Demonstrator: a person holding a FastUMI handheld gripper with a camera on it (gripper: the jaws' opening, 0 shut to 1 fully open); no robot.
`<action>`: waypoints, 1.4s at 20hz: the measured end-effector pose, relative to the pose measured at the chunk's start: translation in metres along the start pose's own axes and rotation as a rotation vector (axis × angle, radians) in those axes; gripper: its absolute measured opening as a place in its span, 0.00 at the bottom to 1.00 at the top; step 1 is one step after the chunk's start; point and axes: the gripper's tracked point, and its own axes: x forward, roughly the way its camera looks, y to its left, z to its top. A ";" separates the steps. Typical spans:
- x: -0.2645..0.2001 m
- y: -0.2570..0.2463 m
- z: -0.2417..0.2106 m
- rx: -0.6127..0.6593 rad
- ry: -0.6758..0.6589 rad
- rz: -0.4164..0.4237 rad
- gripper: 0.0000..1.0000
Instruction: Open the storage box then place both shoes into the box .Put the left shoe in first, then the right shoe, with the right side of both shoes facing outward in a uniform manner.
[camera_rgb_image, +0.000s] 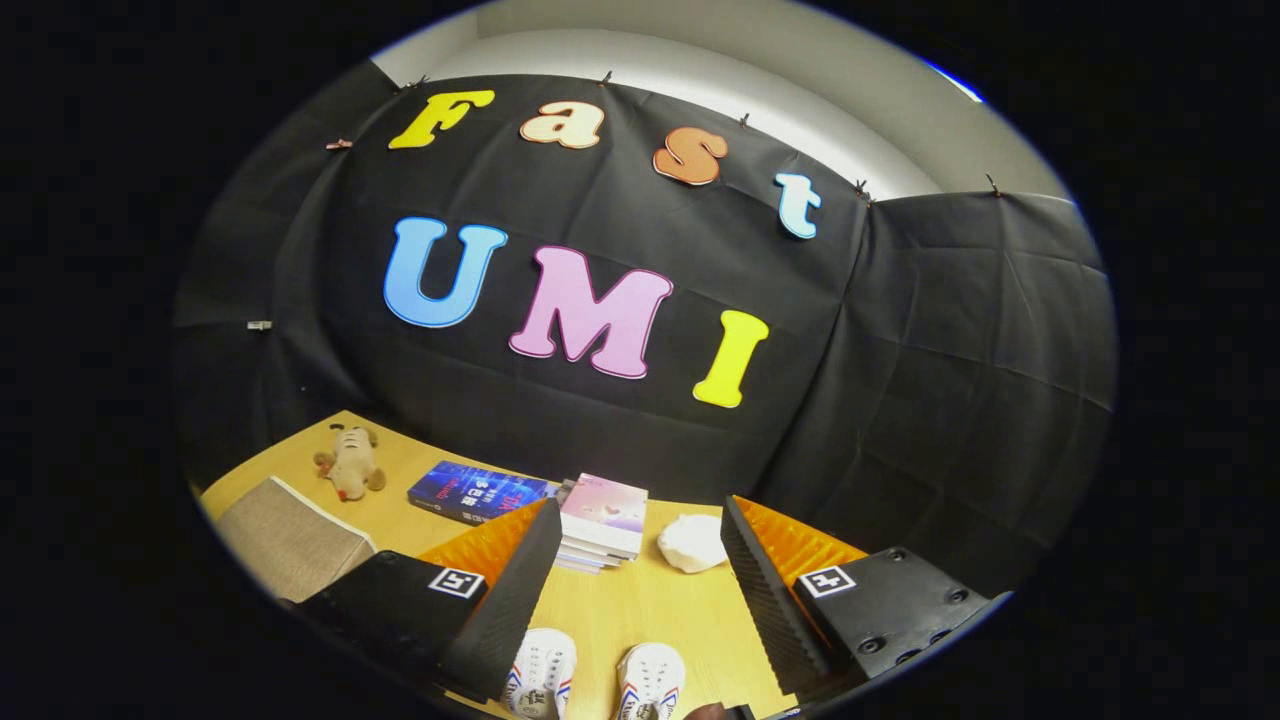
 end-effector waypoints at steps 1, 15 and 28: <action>0.002 0.010 -0.001 0.021 0.003 0.049 0.98; -0.010 0.143 -0.091 0.553 0.333 0.887 0.99; -0.035 0.203 -0.215 1.005 0.830 1.328 0.98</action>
